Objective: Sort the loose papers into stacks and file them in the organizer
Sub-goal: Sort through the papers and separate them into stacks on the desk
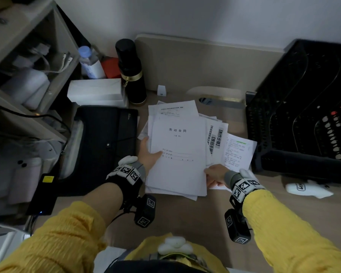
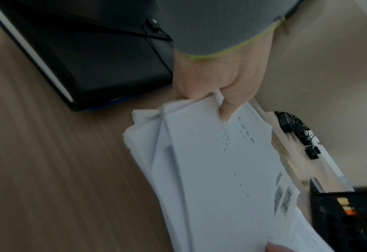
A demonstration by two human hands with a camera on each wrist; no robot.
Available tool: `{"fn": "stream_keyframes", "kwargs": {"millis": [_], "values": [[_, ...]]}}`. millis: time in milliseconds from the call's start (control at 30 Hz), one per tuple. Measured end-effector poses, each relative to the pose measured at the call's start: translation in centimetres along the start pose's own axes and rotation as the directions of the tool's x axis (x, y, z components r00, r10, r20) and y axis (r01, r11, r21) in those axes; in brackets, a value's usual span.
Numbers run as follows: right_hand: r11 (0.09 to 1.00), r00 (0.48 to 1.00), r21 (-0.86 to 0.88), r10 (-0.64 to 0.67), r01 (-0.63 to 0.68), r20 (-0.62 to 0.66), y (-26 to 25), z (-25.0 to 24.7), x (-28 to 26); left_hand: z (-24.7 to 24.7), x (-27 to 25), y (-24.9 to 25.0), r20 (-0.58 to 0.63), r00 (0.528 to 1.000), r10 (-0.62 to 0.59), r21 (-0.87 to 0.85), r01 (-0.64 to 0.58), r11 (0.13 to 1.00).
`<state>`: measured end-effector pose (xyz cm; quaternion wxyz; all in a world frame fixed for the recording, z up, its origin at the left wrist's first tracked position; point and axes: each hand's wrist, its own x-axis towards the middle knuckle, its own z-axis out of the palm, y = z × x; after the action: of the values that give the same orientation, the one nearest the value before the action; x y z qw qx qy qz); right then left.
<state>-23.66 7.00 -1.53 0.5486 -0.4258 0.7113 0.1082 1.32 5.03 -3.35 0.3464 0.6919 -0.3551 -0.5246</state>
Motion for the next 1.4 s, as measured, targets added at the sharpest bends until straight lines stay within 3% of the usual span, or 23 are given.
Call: {"fn": "stream_keyframes", "kwargs": {"millis": [133, 200, 333, 433, 600, 767, 833, 900, 1000, 1067, 1167, 1233, 1400], "values": [[1.000, 1.000, 0.025, -0.005, 0.006, -0.010, 0.1, 0.0, -0.5, -0.1, 1.1, -0.6, 0.073, 0.991, -0.109, -0.036, 0.112, 0.993], [0.997, 1.000, 0.073, 0.007, -0.005, -0.028, 0.4, 0.1, -0.6, 0.0, 1.0, -0.2, 0.157, 0.986, -0.054, 0.025, 0.050, 0.998], [0.986, 0.996, 0.164, 0.023, -0.008, -0.092, 0.7, 0.3, -0.8, -0.1, -0.2, 1.4, 0.165, 0.983, 0.078, 0.033, -0.084, 0.996], [0.982, 0.980, 0.163, -0.069, 0.100, -0.185, 0.2, 0.5, -1.3, -0.2, -0.9, 2.2, 0.194, 0.974, 0.120, -0.047, -0.113, 0.993], [0.958, 0.913, 0.142, -0.184, 0.250, -0.364, -0.6, 0.3, -2.5, -0.6, -1.9, 3.5, 0.237, 0.962, 0.136, -0.123, -0.109, 0.986], [0.816, 0.897, 0.438, -0.204, 0.378, -0.393, -0.8, -0.3, -3.9, -1.9, -3.5, 4.5, 0.323, 0.935, 0.145, -0.253, -0.063, 0.965], [0.725, 0.853, 0.492, -0.259, 0.482, -0.453, -1.0, -0.5, -4.6, -2.3, -4.0, 4.8, 0.384, 0.911, 0.154, -0.285, -0.041, 0.958], [0.615, 0.769, 0.505, -0.288, 0.605, -0.570, -1.6, -0.4, -5.3, -2.7, -4.3, 5.1, 0.420, 0.891, 0.172, -0.311, -0.036, 0.950], [0.520, 0.661, 0.467, -0.288, 0.715, -0.693, -3.1, -0.4, -6.7, -2.9, -4.1, 5.3, 0.379, 0.896, 0.232, -0.324, -0.106, 0.940], [0.482, 0.623, 0.451, -0.295, 0.752, -0.724, -4.0, -0.5, -7.2, -2.8, -4.1, 5.9, 0.322, 0.909, 0.267, -0.294, -0.172, 0.940], [0.451, 0.630, 0.479, -0.282, 0.753, -0.724, -4.9, -0.7, -7.5, -2.6, -4.2, 7.0, 0.263, 0.912, 0.316, -0.275, -0.243, 0.930], [0.449, 0.664, 0.521, -0.262, 0.727, -0.701, -5.1, -0.6, -7.5, -2.5, -4.0, 7.2, 0.252, 0.911, 0.326, -0.263, -0.260, 0.929], [0.510, 0.730, 0.547, -0.281, 0.664, -0.624, -4.9, 0.0, -7.6, -2.2, -4.3, 7.1, 0.281, 0.893, 0.350, -0.257, -0.282, 0.925]]}}
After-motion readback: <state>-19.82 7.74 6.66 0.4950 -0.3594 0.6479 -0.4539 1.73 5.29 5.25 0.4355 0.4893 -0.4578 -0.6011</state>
